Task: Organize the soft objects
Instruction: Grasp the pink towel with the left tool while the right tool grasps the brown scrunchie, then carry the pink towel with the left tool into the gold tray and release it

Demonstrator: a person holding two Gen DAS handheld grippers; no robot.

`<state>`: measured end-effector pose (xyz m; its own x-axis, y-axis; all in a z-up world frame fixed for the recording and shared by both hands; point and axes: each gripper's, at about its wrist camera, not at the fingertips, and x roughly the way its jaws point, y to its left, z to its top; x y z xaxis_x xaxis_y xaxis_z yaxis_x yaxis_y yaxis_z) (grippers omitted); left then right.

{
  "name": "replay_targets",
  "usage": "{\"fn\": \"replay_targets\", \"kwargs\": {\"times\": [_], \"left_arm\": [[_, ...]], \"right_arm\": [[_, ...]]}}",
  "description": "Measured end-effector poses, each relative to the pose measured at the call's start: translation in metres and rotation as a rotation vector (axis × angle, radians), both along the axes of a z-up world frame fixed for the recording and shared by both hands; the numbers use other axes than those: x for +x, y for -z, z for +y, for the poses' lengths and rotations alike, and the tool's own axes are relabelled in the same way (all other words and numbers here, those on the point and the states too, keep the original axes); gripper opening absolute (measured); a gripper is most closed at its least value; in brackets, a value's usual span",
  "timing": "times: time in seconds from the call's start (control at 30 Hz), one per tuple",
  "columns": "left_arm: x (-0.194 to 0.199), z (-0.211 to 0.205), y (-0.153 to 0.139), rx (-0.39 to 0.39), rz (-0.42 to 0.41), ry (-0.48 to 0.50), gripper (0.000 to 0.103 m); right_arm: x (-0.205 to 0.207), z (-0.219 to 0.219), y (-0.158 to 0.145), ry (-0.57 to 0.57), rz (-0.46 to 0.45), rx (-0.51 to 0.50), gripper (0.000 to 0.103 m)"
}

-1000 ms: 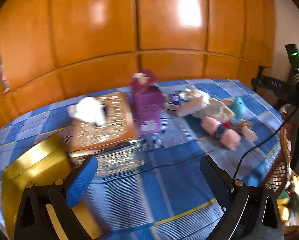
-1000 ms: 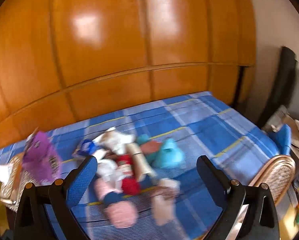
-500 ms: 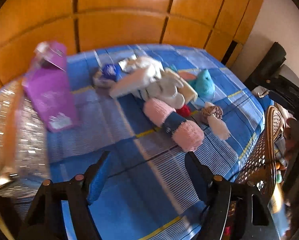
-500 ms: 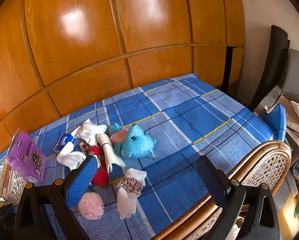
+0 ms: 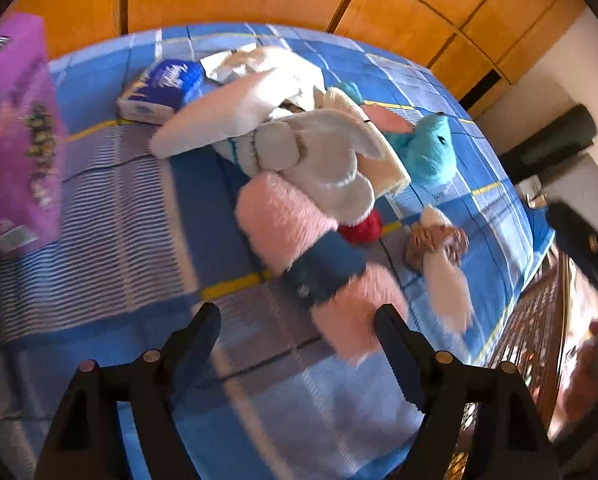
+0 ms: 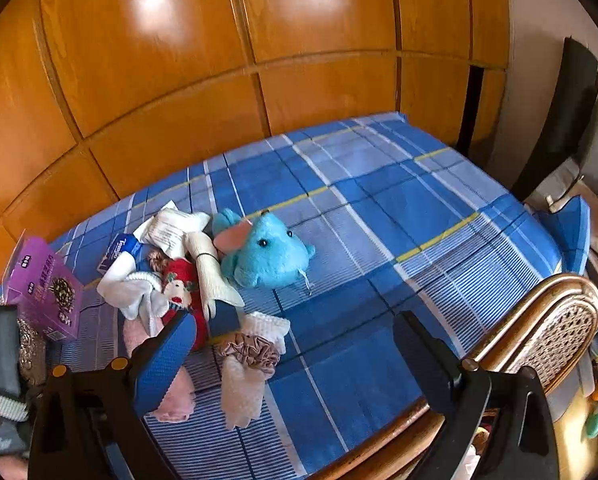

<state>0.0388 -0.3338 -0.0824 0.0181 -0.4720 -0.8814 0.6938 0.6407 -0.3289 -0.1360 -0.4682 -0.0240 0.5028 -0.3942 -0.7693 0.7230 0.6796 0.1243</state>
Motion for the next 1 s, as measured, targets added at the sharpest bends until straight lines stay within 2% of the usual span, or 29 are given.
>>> {"fn": "replay_targets", "kwargs": {"times": [0.07, 0.13, 0.23, 0.27, 0.3, 0.37, 0.5, 0.7, 0.77, 0.83, 0.9, 1.0], "left_arm": [[0.002, -0.011, 0.002, -0.009, 0.029, -0.008, 0.081], [0.002, -0.026, 0.002, 0.004, 0.015, 0.018, 0.082], [0.002, -0.037, 0.009, 0.019, -0.011, 0.006, 0.079], [0.001, -0.038, 0.009, 0.015, -0.036, 0.007, 0.073], [-0.002, -0.037, 0.008, 0.01, -0.073, 0.022, 0.057], [-0.005, -0.029, 0.007, -0.025, -0.069, 0.052, 0.052], [-0.007, -0.001, 0.008, -0.056, -0.072, 0.067, 0.05], [-0.019, 0.036, 0.004, -0.047, -0.106, 0.084, 0.051], [-0.023, 0.049, 0.003, -0.049, -0.113, 0.085, 0.051], [-0.028, 0.056, 0.003, -0.051, -0.126, 0.087, 0.05], [-0.035, 0.062, -0.001, -0.055, -0.151, 0.098, 0.05], [-0.042, 0.069, -0.015, -0.086, -0.178, 0.114, 0.049]], "right_arm": [[0.002, -0.005, 0.005, -0.002, 0.02, 0.024, 0.101], [0.005, -0.01, 0.009, -0.009, 0.03, 0.059, 0.099], [0.015, -0.016, 0.016, -0.02, 0.058, 0.098, 0.094], [0.018, -0.018, 0.018, -0.023, 0.069, 0.108, 0.093], [0.022, -0.019, 0.02, -0.033, 0.086, 0.119, 0.089], [0.03, -0.02, 0.023, -0.058, 0.116, 0.135, 0.085], [0.053, -0.016, 0.033, -0.152, 0.217, 0.186, 0.083], [0.091, 0.0, 0.06, -0.277, 0.47, 0.18, 0.077], [0.101, 0.004, 0.071, -0.316, 0.557, 0.178, 0.071], [0.108, 0.01, 0.082, -0.374, 0.62, 0.178, 0.045], [0.112, 0.016, 0.087, -0.402, 0.663, 0.161, 0.04], [0.11, 0.02, 0.085, -0.398, 0.654, 0.132, 0.038]]}}
